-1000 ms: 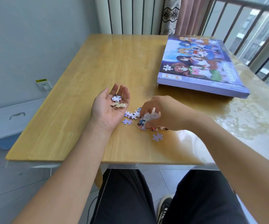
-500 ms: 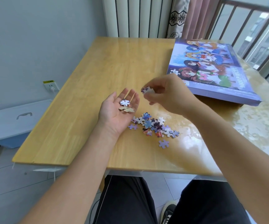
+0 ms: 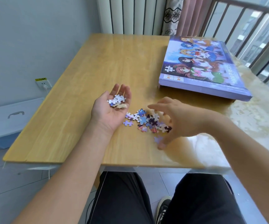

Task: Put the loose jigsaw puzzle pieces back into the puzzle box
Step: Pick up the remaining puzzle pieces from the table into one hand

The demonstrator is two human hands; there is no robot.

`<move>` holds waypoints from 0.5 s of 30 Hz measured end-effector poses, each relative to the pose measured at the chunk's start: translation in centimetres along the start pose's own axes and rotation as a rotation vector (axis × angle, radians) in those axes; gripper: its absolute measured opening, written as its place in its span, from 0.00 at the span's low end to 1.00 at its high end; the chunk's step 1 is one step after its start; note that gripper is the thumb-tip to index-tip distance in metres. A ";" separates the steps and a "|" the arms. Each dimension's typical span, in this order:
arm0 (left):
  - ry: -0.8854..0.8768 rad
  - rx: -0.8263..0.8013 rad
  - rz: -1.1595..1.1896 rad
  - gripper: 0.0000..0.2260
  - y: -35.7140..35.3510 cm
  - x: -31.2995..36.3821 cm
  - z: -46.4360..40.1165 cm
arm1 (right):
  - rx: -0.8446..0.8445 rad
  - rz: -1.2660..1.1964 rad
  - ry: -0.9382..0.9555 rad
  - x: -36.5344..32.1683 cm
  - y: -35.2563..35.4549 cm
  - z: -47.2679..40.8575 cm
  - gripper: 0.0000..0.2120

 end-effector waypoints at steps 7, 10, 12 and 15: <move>-0.002 -0.002 -0.008 0.20 0.2 0.0 0.0 | 0.227 -0.210 0.066 -0.5 -1.5 -0.9 0.24; -0.007 -0.004 -0.019 0.21 0.3 0.1 0.0 | 0.227 -0.231 0.059 -0.7 -1.3 -1.2 0.17; -0.013 -0.004 -0.022 0.20 0.3 0.1 -0.1 | 0.259 -0.207 0.074 -0.6 -1.2 -1.5 0.13; -0.017 -0.004 -0.029 0.20 0.2 0.1 -0.1 | 0.281 -0.189 0.084 -0.6 -1.1 -1.9 0.12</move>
Point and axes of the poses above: each hand's wrist, its own z-axis away from the middle knuckle, its own y-axis out of the back of the hand, x = y × z, the point moved 1 cm from there along -z, towards the middle knuckle, and after that the axes turned 10 degrees about x, right-handed, at the moved point
